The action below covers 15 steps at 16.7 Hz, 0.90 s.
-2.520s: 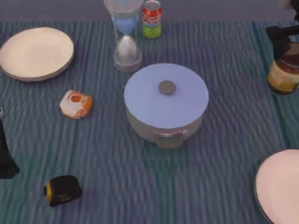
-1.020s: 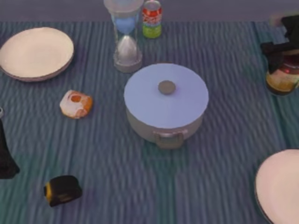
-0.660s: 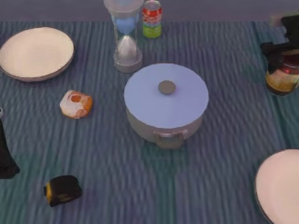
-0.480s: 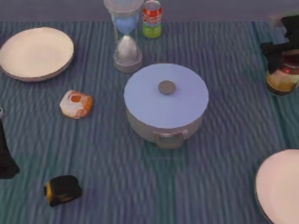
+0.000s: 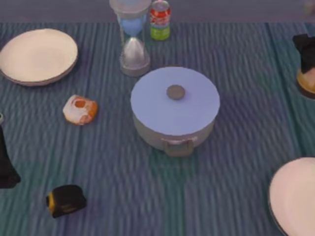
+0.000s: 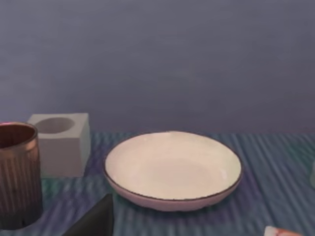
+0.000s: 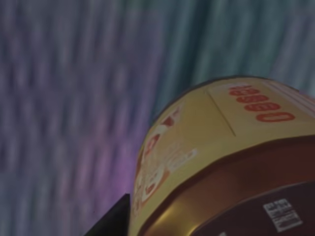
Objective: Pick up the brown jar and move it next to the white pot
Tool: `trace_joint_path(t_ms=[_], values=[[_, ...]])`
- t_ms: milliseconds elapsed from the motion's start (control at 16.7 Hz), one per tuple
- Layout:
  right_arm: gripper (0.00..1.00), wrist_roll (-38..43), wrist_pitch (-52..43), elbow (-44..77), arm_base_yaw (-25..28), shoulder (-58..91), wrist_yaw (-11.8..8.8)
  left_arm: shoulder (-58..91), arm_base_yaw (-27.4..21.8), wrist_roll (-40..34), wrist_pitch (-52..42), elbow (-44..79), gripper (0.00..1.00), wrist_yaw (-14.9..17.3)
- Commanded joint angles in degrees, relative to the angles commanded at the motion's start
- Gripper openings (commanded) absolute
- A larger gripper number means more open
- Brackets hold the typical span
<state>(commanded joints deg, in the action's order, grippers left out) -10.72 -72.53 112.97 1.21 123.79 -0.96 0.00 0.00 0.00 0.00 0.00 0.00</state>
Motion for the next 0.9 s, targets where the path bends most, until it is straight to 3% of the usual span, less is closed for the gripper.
trace_joint_path(t_ms=[240, 600, 900], values=[[0.00, 0.02, -1.38, -7.27, 0.35, -7.77, -0.04, 0.00, 0.00, 0.00, 0.00, 0.00, 1.00, 0.00], [0.00, 0.96, -1.11, -7.49, 0.66, -7.75, 0.02, 0.00, 0.00, 0.00, 0.00, 0.00, 1.00, 0.00], [0.00, 12.59, 2.13, -8.58, 6.91, -5.39, 1.19, 0.00, 0.00, 0.00, 0.00, 0.00, 1.00, 0.00]])
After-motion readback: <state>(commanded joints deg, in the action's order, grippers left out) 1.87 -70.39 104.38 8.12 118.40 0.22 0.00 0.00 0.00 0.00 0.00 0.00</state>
